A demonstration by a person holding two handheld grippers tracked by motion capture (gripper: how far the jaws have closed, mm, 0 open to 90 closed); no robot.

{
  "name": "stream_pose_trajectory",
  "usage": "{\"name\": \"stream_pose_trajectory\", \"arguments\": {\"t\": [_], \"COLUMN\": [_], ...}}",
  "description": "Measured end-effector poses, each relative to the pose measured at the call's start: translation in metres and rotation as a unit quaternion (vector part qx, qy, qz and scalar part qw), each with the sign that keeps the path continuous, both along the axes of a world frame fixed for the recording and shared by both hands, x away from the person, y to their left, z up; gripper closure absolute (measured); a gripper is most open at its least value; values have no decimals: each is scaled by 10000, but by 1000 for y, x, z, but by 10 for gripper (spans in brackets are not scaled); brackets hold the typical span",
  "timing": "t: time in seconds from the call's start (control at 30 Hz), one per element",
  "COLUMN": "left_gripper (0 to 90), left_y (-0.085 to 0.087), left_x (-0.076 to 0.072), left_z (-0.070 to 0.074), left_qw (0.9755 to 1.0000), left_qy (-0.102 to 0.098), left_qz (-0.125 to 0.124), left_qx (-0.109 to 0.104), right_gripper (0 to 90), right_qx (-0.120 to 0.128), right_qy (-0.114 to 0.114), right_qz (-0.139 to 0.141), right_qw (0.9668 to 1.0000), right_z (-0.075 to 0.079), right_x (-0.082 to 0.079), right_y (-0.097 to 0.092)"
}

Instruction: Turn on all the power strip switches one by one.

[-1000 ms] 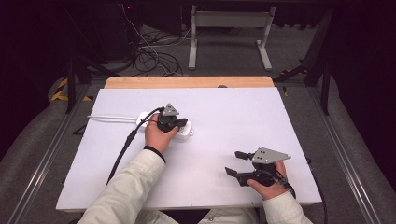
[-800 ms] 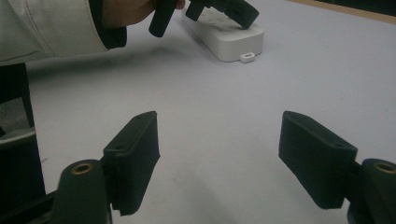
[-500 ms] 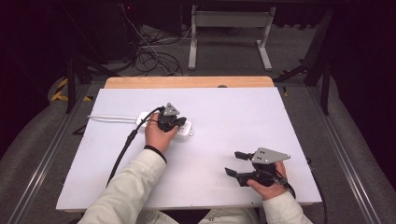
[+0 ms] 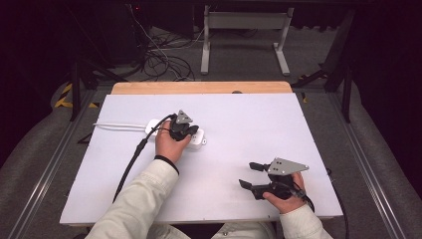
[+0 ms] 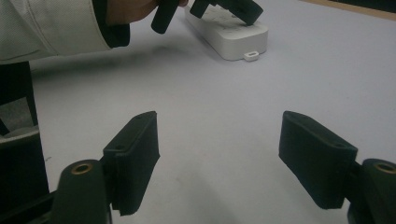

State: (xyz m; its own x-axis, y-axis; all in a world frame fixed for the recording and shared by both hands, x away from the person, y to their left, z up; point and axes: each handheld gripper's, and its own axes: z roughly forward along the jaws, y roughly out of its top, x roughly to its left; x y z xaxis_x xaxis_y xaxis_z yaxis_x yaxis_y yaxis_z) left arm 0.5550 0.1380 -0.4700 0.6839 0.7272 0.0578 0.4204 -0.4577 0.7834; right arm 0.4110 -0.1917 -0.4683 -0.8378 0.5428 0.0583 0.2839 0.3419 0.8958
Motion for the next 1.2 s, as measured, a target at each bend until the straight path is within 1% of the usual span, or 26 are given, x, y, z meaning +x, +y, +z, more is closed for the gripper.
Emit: {"name": "stream_pose_trajectory", "arguments": {"t": [0.03, 0.07, 0.13, 0.17, 0.2, 0.23, 0.37, 0.57, 0.7, 0.77, 0.8, 0.83, 0.9, 0.93, 1.0, 1.03, 1.1, 1.13, 1.17, 1.2], "left_gripper": [900, 900, 900, 900, 900, 900, 900, 900, 900, 900, 900, 900, 900, 900, 900, 900, 900, 900, 900, 900], "left_y": [0, -1, 0, 1, 1, 2, 1, 2, -2, 0, 0, 1, 2, 2, 2, 2, 3, 2, 5, 5], "left_x": [0, -1, -1, -1, 0, 0, 0, 1, -1, 0, 1, 2, 2, 2, 3, 4, 3, 4, 5, 5], "left_z": [0, 0, 0, 0, -1, 0, -1, 0, -1, 0, -1, -1, -1, -1, 0, 0, 0, 0, 2, 2], "left_qw": [10000, 9999, 9999, 9999, 10000, 10000, 10000, 10000, 9999, 9998, 9998, 9998, 9997, 9997, 9995, 9996, 9995, 9996, 9997, 9997], "left_qy": [-66, -86, -64, -72, 15, 41, 7, 46, 10, 40, 136, 129, 198, 194, 264, 234, 247, 203, 141, 141], "left_qz": [1, 13, 4, 38, 47, 47, 53, 77, 157, 166, 146, 158, 120, 133, 152, 148, 153, 134, 34, 34], "left_qx": [70, 141, 133, 103, -2, -20, 20, 19, 71, 49, -39, -49, -79, -90, -118, -65, -128, -114, -214, -214], "right_gripper": [296, 296, 296, 296, 296, 296, 296, 296, 296, 296, 296, 296, 296, 296, 296, 296, 296, 296, 296, 296], "right_qx": [0, -3, -5, -4, -1, -4, 6, 6, -9, -4, -3, -3, 5, 5, -8, -8, -8, -7, 0, 9], "right_qy": [2, 0, 0, -6, -3, -2, -6, -3, 8, 7, -1, -1, -4, -4, 5, 5, 4, -7, -7, -12], "right_qz": [0, 2, 5, 15, 8, -3, -6, 2, 8, 12, 9, 9, 7, 7, 8, 8, 21, 24, 14, 18], "right_qw": [10000, 10000, 10000, 10000, 10000, 10000, 10000, 10000, 10000, 10000, 10000, 10000, 10000, 10000, 10000, 10000, 10000, 10000, 10000, 10000], "right_z": [0, 0, 0, 0, 0, 0, 0, 0, 0, 0, 0, 0, 0, 0, 0, 0, 0, 0, 0, 0], "right_x": [0, -1, -1, -1, -1, -1, 0, 0, 0, 0, -1, -1, -1, -1, 0, 0, -1, -1, -1, -1], "right_y": [0, 0, 0, 1, 1, 0, 0, 1, 1, 1, 1, 1, 0, 0, 0, 0, 1, 0, 0, 0]}}
